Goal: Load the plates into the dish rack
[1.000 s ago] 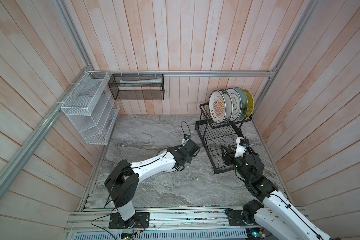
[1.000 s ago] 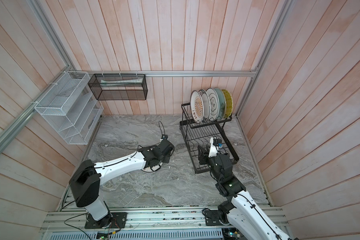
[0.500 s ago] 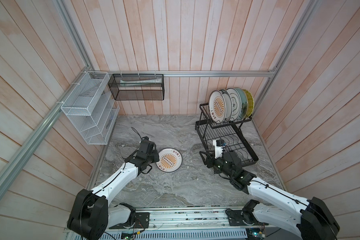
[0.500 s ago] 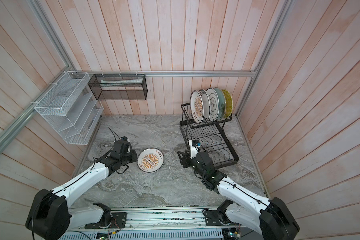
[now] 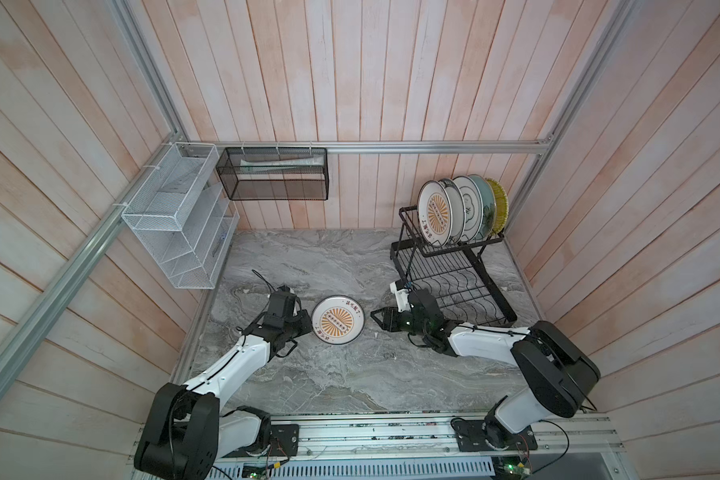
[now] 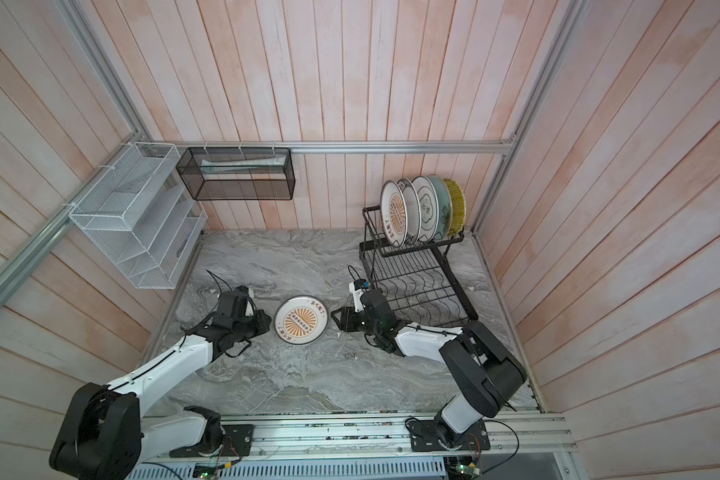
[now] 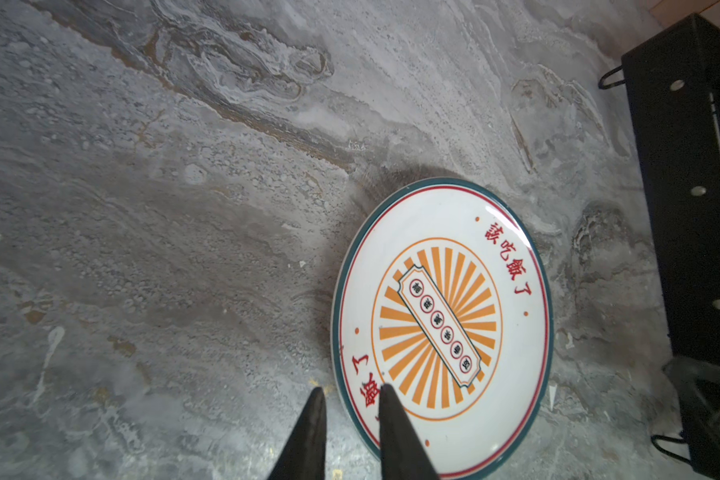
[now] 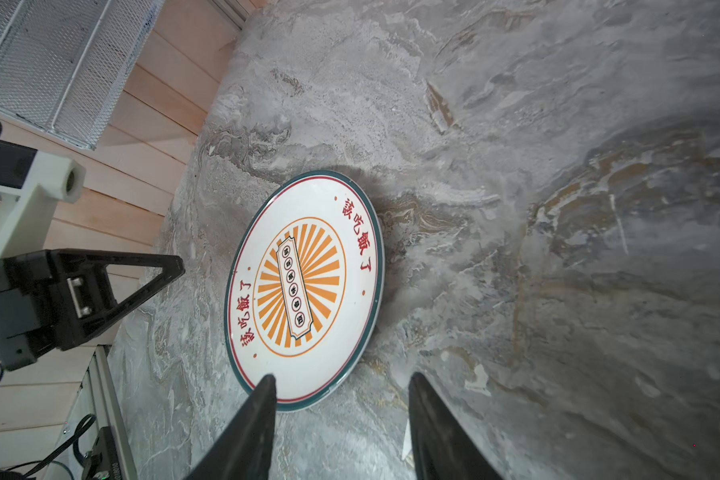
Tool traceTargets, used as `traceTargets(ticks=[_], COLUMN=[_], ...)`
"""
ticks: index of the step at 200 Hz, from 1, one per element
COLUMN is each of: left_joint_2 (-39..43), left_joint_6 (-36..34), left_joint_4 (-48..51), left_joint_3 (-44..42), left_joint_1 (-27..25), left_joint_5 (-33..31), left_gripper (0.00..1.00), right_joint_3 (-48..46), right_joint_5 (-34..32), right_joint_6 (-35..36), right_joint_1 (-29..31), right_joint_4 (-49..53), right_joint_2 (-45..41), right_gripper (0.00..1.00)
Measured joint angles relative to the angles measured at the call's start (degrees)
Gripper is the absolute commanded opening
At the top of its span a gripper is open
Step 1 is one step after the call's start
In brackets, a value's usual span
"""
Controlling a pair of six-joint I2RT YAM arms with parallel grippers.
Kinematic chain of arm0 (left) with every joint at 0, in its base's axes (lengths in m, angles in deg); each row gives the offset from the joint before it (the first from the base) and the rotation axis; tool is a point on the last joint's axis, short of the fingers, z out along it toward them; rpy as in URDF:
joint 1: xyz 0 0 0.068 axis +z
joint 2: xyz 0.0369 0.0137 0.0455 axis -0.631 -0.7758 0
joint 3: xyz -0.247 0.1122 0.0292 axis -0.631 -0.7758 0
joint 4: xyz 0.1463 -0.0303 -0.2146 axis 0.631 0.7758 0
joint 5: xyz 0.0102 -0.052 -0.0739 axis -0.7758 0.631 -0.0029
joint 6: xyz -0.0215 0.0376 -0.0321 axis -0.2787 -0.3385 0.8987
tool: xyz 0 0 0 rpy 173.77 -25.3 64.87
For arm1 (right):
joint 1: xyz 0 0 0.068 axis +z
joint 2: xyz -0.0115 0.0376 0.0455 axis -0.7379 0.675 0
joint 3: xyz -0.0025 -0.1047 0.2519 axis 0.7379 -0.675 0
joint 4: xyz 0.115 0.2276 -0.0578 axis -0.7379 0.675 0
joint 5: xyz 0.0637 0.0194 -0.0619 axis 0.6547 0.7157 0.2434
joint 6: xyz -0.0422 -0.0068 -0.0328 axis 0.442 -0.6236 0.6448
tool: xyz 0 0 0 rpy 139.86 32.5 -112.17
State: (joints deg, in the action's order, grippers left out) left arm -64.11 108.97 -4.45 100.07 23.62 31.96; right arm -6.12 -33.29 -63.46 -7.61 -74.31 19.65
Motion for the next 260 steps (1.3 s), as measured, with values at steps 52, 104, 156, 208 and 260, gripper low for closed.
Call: traceTargets(ticks=[52,104,156,208,260], left_joint_2=[-1.3,-1.3,-2.5,-2.9,-2.9], left_joint_6=[0.0,0.0,0.0,0.0,0.0], left_joint_4=[-0.6,-0.3,0.0,-0.1,-0.2], left_joint_3=[0.0,0.0,0.1,0.5,0.5], left_joint_1=[0.2,0.4,0.6,0.6,0.6], left_joint_5=[1.3,1.0,0.7,0.7,0.8], left_gripper=[0.25,0.25,0.25,0.25,0.25], right_joint_3=[5.2,8.6,8.6,8.6,8.6], right_joint_5=[3.6,6.4,8.2,11.0,13.8], right_joint_6=[-2.4,-5.0,-7.3,-11.3,-15.9], right_joint_1=[0.0,0.0,-0.3,-0.9,-1.0], right_joint_4=[-0.1,-0.3,-1.8,-8.2,-14.8], right_joint_2=[8.7,14.8,16.8,19.9,23.1], right_gripper=[0.43,0.38,0.37,0.35,0.3])
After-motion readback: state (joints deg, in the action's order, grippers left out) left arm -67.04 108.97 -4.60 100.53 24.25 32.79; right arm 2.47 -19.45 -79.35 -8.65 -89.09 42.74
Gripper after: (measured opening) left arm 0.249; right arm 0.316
